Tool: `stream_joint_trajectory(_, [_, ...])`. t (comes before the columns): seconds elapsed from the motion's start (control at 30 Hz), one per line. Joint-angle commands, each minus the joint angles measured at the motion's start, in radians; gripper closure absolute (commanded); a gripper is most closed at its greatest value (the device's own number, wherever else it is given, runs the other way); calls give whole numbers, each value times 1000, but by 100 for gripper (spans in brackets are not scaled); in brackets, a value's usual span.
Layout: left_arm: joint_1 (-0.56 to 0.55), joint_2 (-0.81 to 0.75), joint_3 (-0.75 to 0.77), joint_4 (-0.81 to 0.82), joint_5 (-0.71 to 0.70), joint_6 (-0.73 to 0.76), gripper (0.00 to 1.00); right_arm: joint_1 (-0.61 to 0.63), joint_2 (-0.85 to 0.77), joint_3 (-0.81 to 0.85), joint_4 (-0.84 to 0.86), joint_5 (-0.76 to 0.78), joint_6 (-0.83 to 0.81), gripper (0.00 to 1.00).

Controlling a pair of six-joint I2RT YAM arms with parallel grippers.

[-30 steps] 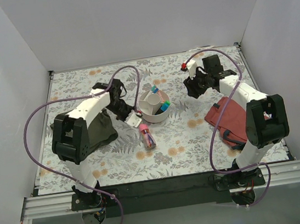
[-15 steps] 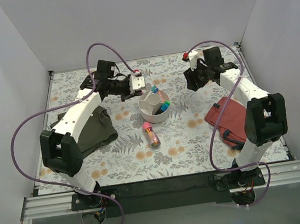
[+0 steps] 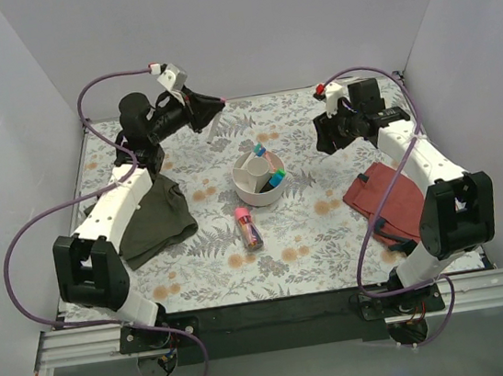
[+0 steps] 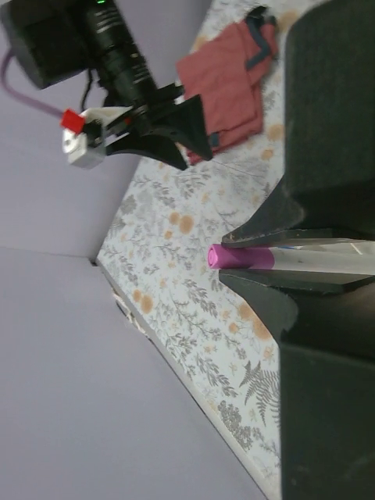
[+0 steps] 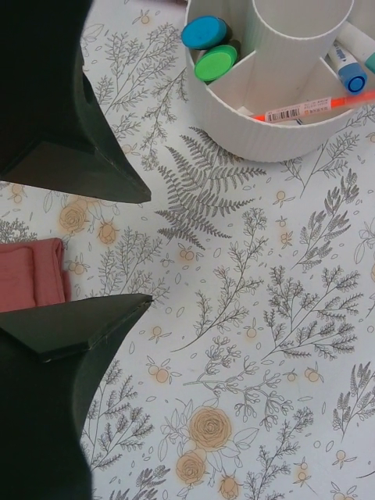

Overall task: Sort the stationery into containers
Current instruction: Place the pen in the storage box.

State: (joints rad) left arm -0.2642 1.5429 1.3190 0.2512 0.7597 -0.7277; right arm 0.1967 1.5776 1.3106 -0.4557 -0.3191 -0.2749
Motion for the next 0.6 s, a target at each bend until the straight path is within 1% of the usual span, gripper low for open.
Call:
stream_joint_trajectory(0.0, [19,75,5,169,-167,-386,100,-2,-2,6,5,-40,29,41])
stream_joint_trajectory(0.03, [19,91,6,177,-178,-427,100,-3,7,9,8,-38,31,41])
stream_joint_trajectory(0.2, [10,174,17,230,-188,-407,100,-3,-4,-4,32,-47,62,41])
stream_joint_trajectory(0.33, [10,227,29,284,-119,-381,100,-3,-25,-39,52,-49,85,41])
stream_joint_trajectory(0.57, [-20,316,36,355,-63,-363,100,-5,-28,-57,55,-15,65,41])
